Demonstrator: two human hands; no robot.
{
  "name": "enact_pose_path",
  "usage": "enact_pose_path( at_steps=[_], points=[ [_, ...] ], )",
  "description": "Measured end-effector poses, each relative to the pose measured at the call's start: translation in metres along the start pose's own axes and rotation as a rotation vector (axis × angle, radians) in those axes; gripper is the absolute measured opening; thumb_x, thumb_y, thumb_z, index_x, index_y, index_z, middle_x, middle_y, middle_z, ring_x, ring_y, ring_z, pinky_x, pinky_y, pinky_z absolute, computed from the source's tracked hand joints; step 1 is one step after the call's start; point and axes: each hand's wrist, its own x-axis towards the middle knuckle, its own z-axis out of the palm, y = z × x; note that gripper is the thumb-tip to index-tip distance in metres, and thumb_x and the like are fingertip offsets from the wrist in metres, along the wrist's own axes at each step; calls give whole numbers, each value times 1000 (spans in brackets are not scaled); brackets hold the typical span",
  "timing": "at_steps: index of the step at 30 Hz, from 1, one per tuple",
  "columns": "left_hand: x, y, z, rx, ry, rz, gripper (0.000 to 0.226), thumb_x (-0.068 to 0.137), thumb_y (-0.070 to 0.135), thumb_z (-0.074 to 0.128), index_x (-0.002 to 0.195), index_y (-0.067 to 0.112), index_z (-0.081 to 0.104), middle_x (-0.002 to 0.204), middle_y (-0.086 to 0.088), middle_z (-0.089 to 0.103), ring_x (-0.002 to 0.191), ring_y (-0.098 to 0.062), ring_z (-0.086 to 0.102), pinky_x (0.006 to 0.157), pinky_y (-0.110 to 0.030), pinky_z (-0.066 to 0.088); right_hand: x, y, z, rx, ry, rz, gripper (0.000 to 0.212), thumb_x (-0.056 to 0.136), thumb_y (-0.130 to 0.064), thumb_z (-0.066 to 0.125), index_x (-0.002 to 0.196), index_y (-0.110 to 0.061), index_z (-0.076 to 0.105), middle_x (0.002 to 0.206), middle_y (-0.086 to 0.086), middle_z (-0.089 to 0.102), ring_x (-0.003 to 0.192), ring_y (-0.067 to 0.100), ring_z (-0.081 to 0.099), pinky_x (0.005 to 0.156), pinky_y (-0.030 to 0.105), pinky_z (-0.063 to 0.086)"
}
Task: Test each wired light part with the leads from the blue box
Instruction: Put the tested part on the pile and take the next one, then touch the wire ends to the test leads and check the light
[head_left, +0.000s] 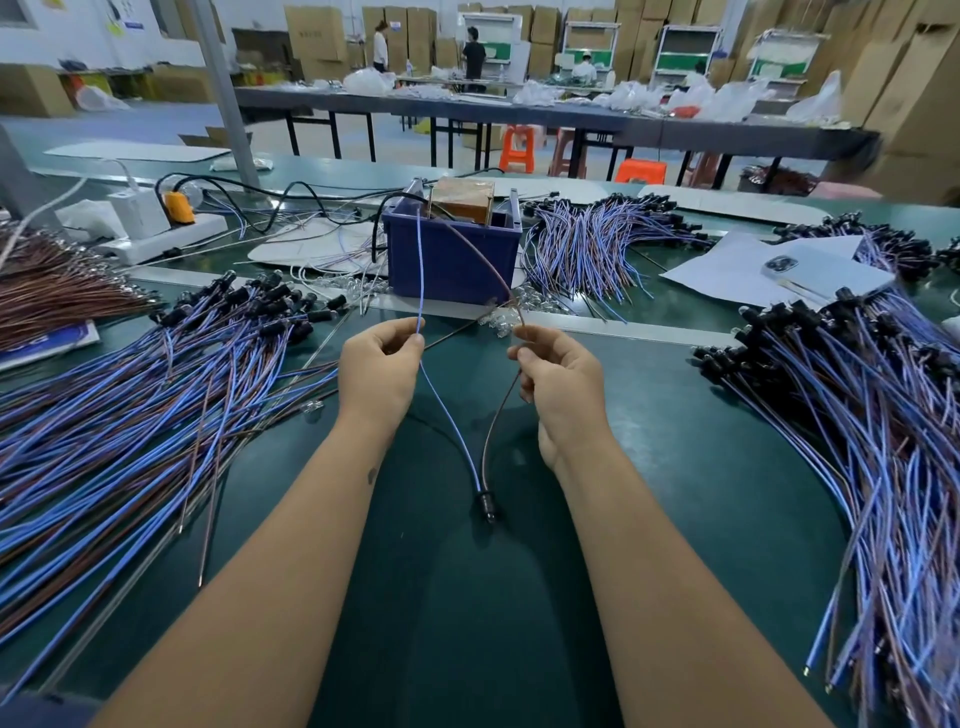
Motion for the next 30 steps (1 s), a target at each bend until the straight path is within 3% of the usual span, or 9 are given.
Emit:
enact_pose_path(
  at_steps=[3,8,18,24,30],
  points=[
    [-3,1,1,8,-26,16,18,91,11,60,99,23,71,70,17,63,63,2,56,65,-19,44,1,-1,-1,95,-39,75,31,93,8,43,93,-12,66,72,1,58,50,7,39,46,16,32],
    [-8,3,4,50,-74,51,22,88,14,60,84,34,67,52,19,56,60,-7,51,57,-21,41,1,-1,-1,116,-26,80,22,98,-8,49,87,-15,67,65,-1,56,48,7,38,43,17,30],
    [-6,2,1,26,-43,11,19,89,16,61,88,34,68,50,20,55,58,-10,48,61,-27,43,4,3,4,46,20,35,20,98,-8,53,86,-16,67,67,1,55,48,6,39,44,13,35],
    [-2,-1,3,36,-42,15,16,89,16,62,96,27,70,53,21,57,55,-3,49,59,-21,41,8,6,8,6,22,31,19,97,-9,55,87,-18,68,68,2,56,46,3,42,43,13,36],
    [2,-4,7,67,-75,44,22,88,18,63,85,39,67,62,11,57,61,-10,51,62,-27,46,10,9,9,-17,23,18,19,96,-10,55,86,-19,69,65,0,56,43,0,41,43,13,35]
  ],
)
